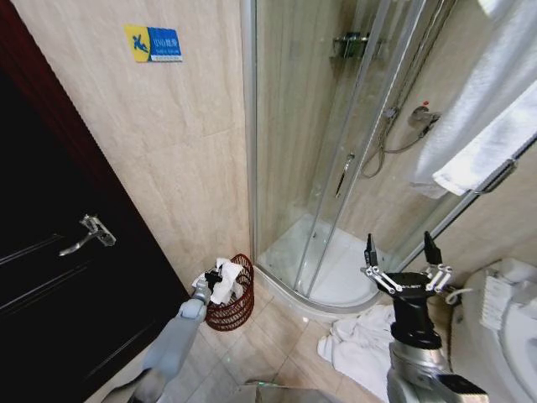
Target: Discard the used towel into the hamper.
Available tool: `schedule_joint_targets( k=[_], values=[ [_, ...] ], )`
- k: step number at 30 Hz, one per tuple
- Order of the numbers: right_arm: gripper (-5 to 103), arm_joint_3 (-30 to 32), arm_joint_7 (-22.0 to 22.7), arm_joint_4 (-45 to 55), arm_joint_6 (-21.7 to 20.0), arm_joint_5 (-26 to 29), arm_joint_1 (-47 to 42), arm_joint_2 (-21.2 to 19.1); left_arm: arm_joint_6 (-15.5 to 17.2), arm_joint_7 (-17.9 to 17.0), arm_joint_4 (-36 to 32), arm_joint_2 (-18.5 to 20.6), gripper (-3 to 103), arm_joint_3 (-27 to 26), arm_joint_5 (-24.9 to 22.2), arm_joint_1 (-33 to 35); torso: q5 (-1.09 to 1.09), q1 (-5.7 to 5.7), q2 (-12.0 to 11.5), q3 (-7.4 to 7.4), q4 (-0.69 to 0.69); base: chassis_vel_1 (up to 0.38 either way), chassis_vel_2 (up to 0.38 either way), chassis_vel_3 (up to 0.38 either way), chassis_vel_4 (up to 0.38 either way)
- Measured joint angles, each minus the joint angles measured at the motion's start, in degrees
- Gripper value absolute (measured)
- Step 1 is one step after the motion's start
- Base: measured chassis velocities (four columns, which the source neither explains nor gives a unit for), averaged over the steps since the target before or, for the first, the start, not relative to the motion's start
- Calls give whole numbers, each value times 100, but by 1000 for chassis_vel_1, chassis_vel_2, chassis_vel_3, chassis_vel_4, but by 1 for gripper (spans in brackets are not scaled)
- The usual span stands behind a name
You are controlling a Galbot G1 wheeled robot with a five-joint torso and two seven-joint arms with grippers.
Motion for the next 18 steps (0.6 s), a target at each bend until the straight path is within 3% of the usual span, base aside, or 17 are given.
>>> schedule_joint_targets(
  k=[3,5,8,12,14,18],
  values=[
    [100,-20,-45,-9,2,-18,10,0,56,-10,227,-91,21,6,397,-87,0,0,0,0,-1,0,0,0,0],
    [100,-24,-48,-25,5,-26,16,0,109,-13,251,-92,21,19,562,-84,0,0,0,0,-1,0,0,0,0],
    [100,-24,-56,-94,23,-33,26,0,306,-4,232,-46,36,44,935,9,0,0,0,0,0,0,0,0,0],
    [100,-21,-58,-139,30,-21,30,0,469,91,93,27,47,31,1032,109,1,0,0,0,0,0,0,0,0],
    [100,-24,-63,-158,31,-9,32,0,723,248,-168,132,58,2,1050,268,1,0,0,-1,0,0,0,0,0],
    [100,-36,-79,-195,39,-6,43,0,1009,197,-469,170,75,-86,1093,468,1,0,0,-1,0,0,0,0,0]
  ],
)
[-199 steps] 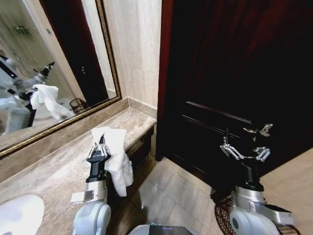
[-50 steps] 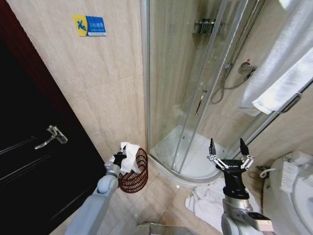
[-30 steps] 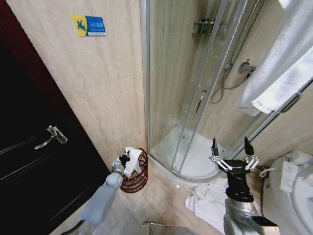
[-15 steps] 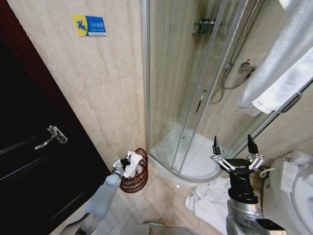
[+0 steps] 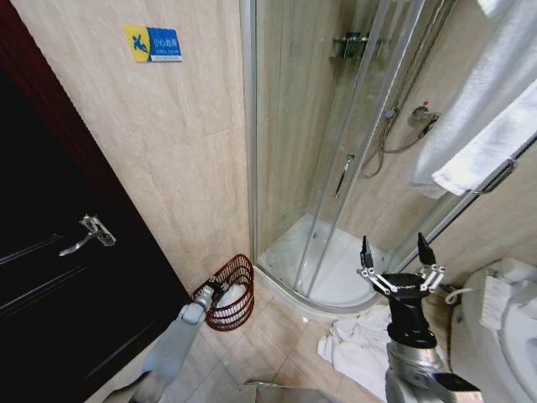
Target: Discard the used towel into the hamper.
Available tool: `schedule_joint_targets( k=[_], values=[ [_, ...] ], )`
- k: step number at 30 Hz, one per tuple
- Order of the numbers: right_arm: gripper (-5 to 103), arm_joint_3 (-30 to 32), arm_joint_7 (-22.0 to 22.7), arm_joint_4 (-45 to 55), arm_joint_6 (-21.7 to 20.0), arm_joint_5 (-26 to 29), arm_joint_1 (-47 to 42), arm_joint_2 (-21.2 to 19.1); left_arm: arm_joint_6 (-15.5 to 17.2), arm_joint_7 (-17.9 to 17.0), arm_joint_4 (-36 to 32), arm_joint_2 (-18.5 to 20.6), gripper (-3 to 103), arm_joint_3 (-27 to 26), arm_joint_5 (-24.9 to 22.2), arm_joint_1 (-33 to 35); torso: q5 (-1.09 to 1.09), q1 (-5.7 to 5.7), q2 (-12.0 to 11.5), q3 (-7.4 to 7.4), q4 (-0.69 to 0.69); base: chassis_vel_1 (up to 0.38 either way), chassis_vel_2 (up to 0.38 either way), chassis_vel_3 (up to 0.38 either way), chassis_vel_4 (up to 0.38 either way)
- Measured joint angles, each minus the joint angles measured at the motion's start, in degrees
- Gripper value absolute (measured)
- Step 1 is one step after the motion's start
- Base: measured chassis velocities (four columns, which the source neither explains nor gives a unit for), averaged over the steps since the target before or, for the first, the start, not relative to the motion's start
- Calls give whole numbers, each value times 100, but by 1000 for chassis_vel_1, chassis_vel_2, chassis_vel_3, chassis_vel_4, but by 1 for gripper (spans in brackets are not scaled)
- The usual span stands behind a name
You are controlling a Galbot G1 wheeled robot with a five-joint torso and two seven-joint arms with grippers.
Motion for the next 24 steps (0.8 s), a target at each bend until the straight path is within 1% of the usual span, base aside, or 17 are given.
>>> schedule_joint_targets(
  k=[1,3,4,5,7,8,10,11,12,13,15,16,19,22,23,24],
  values=[
    [100,0,0,0,0,0,0,0,0,0,0,0,75,0,0,0,0,0,0,0,0,0,0,0,0],
    [100,-28,-10,-6,2,-5,9,0,287,-17,-431,13,86,-75,74,260,-1,0,0,0,0,0,0,0,0],
    [100,-28,-10,-6,2,-5,9,0,287,-17,-431,13,86,-75,74,260,-1,0,0,0,0,0,0,0,0],
    [100,-30,-12,-6,-1,-7,15,0,382,20,-645,27,86,-112,134,385,-1,0,0,0,0,0,0,0,0],
    [100,-24,-15,-6,-6,-9,20,0,664,102,-1055,70,97,-165,147,629,0,0,0,0,0,0,0,0,0],
    [100,-24,-15,-6,-6,-9,20,0,664,102,-1055,70,97,-165,147,629,0,0,0,0,0,0,0,0,0],
    [100,-19,-16,-6,-6,-9,9,0,888,296,-1383,116,100,-206,74,828,0,0,0,0,0,0,0,0,0],
    [100,-15,-16,-6,-4,-8,-2,0,937,385,-1518,134,100,-222,-16,912,0,0,0,0,1,0,0,0,0],
    [100,-15,-16,-6,-4,-8,-2,0,937,385,-1518,134,100,-222,-16,912,0,0,0,0,1,0,0,0,0],
    [100,-11,-16,-4,2,-7,-14,0,957,429,-1674,148,100,-229,-176,994,0,0,0,0,1,0,0,0,0],
    [100,5,-7,9,5,-3,-42,0,1025,468,-1979,168,100,-246,-469,1145,0,0,0,0,0,0,0,0,0],
    [100,5,-7,9,5,-3,-42,0,1025,468,-1979,168,100,-246,-469,1145,0,0,0,0,0,0,0,0,0],
    [100,70,66,48,-8,26,-90,0,1053,504,-2333,201,100,-271,-697,1308,0,0,0,0,0,0,0,0,0],
    [100,116,109,85,-52,65,-109,0,1062,465,-2576,211,100,-299,-750,1408,-1,0,0,0,0,0,0,0,0],
    [100,137,120,95,-77,87,-109,0,1190,463,-2808,245,100,-318,-745,1491,-1,0,0,0,-1,0,0,0,0],
    [100,137,120,95,-77,87,-109,0,1190,463,-2808,245,100,-318,-745,1491,-1,0,0,0,-1,0,0,0,0]
  ],
)
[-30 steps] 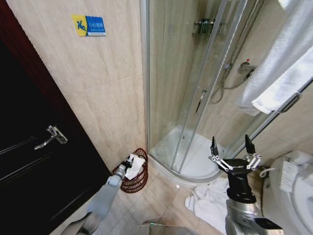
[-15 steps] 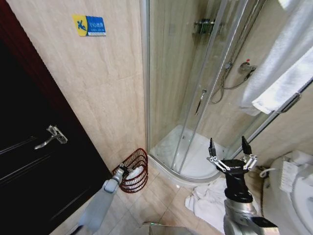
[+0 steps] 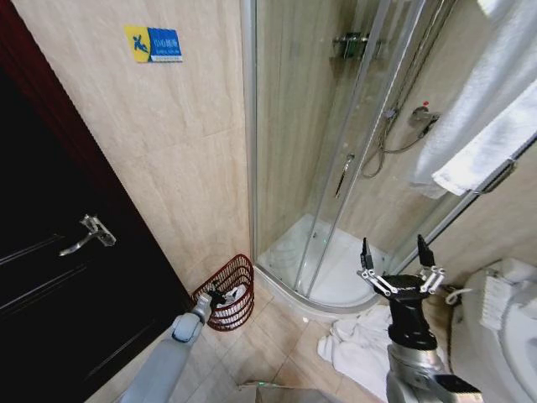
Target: Discard the used towel into the hamper.
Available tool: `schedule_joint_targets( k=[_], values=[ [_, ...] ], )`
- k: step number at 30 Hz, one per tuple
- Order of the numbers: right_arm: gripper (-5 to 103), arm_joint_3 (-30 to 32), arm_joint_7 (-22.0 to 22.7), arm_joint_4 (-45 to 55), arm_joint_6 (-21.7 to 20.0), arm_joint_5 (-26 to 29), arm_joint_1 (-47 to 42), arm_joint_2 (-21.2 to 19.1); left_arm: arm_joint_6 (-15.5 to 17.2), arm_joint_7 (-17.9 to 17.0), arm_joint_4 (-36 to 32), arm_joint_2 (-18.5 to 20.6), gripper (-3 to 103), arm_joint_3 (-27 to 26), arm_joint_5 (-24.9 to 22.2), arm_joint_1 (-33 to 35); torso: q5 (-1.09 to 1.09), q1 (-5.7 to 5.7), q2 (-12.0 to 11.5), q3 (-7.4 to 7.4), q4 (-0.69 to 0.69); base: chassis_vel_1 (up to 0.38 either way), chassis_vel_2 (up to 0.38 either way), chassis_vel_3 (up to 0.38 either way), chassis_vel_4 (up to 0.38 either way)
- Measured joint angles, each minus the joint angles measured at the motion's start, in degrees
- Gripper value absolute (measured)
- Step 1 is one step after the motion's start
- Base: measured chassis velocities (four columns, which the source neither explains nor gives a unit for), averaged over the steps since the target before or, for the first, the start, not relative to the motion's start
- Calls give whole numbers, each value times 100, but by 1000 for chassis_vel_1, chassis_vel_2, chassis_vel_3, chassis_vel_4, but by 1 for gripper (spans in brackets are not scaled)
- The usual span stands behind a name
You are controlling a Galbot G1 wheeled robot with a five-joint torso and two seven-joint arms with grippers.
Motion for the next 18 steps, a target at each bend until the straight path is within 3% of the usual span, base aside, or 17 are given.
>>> schedule_joint_targets(
  k=[3,6,8,10,18],
  values=[
    [100,-5,18,15,-69,32,72,0,580,223,-483,138,100,-66,189,232,2,0,0,0,1,0,0,0,0],
    [100,-25,28,15,-101,32,130,0,627,306,-523,163,100,-133,250,311,2,0,0,0,1,0,0,0,0],
    [100,-28,39,15,-122,32,152,0,511,306,-529,161,100,-173,135,353,1,0,0,1,2,0,0,0,0],
    [100,-26,69,5,-154,48,188,0,113,281,-576,118,100,-293,-135,453,1,0,0,1,1,0,0,0,0],
    [100,-30,300,-15,-283,138,282,0,-596,-250,-1287,-16,100,-667,-647,1026,1,0,0,1,1,0,0,0,0]
  ],
)
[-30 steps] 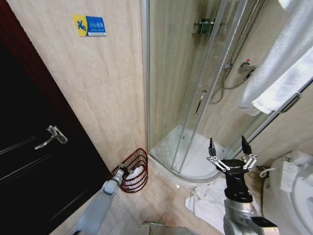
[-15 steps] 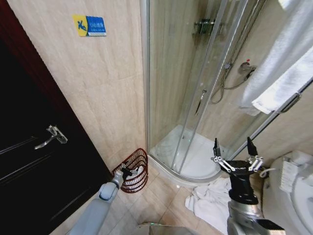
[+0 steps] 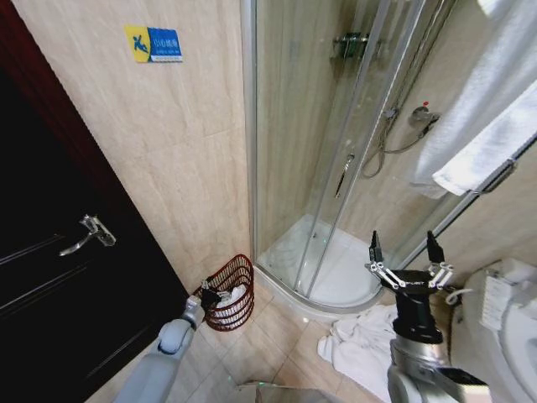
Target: Discard the used towel into the hamper.
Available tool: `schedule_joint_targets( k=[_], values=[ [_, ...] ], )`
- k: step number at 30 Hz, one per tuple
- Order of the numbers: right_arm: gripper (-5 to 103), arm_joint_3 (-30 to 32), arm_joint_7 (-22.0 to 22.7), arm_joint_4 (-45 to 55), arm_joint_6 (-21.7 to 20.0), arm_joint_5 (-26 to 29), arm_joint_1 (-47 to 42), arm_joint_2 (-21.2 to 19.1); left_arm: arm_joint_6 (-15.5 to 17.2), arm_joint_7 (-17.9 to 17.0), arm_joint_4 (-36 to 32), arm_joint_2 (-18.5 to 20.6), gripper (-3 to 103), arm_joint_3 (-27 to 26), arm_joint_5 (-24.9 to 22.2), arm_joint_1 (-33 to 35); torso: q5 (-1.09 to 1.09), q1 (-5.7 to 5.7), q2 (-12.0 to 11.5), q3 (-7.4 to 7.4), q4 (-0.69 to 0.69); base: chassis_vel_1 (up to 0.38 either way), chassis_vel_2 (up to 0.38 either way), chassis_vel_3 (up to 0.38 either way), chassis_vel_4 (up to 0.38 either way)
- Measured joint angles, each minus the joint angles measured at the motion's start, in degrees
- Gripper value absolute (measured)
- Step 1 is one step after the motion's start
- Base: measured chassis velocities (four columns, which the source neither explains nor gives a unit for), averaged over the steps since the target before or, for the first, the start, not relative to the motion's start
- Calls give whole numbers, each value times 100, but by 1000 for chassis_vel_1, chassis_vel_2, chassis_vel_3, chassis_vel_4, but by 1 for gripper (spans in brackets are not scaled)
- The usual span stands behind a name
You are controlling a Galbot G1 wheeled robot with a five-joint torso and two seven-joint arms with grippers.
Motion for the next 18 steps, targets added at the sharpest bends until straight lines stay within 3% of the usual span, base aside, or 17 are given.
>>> schedule_joint_targets(
  k=[6,9,18],
  values=[
    [100,1,133,-3,-27,40,47,0,-27,-124,-960,44,100,-204,-255,457,1,0,0,0,0,0,0,0,0],
    [100,-55,139,-1,-28,32,46,0,194,-248,-1894,53,100,-326,-503,711,1,0,0,0,0,0,0,0,0],
    [100,-82,130,57,-97,50,83,0,749,-363,-3595,-224,100,-402,-915,1315,2,0,-1,-1,0,0,0,0,0]
  ],
)
